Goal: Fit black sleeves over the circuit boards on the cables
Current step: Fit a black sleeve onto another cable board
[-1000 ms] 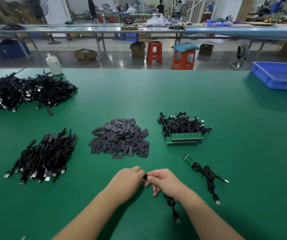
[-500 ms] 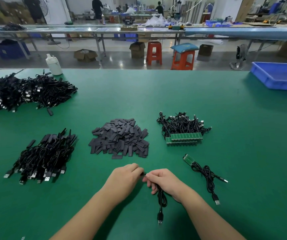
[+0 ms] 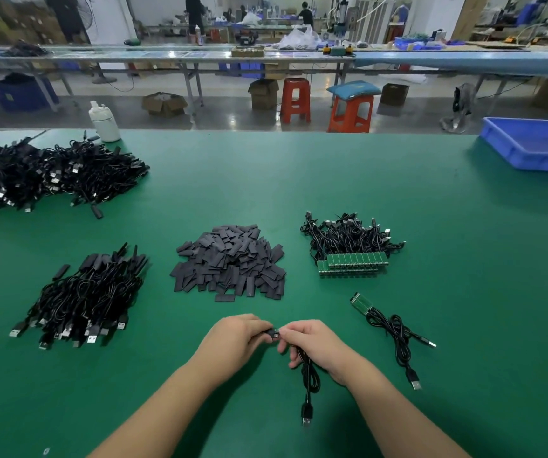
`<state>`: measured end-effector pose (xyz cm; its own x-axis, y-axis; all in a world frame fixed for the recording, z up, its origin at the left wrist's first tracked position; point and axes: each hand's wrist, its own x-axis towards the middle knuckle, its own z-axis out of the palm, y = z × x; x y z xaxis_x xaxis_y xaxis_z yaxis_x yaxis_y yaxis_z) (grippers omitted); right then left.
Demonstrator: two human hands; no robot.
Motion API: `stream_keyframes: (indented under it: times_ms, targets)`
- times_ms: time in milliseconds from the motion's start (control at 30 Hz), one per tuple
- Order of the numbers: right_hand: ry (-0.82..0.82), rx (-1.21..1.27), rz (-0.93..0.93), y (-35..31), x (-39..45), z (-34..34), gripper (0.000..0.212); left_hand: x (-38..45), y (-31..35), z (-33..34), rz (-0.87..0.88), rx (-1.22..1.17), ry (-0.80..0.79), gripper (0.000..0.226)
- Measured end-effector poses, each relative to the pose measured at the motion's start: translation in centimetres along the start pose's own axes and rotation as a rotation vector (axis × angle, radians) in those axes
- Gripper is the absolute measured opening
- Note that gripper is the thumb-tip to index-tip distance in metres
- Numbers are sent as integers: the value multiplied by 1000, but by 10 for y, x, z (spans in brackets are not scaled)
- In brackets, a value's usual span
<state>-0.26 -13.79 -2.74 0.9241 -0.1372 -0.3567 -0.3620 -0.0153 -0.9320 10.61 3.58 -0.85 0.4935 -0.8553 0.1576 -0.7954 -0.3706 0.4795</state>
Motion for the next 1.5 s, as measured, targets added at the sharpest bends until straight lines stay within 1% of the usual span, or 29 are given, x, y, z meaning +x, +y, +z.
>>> stream_keyframes:
  times_ms: [267,433,700,833,933,1100,1200,1367,1500]
  targets:
    - [8,10,1,-2,-3,1,18,-3,3,6,18,-4,28,22]
    - [5,8,-12,-1,-3,2,18,0,5,11,19,79,-53,22]
    - [46,-30,-6,2,0,4,17,4,5,16,26,243,-128,25]
    - [49,-59,-9,4,2,4,19,4,4,17,52,319,-186,21]
    - [60,-73,-16,5,2,4,21,4,3,18,55,382,-222,25]
    - [108,-24,4,4,3,4,19,5,4,19,30,380,-194,20]
    - [105,-20,11,2,2,4,20,7,5,18,25,355,-177,19]
    - [102,-5,10,5,3,4,22,9,8,19,13,361,-198,17]
    - [99,-20,4,7,3,2,23,10,10,19,12,394,-218,21]
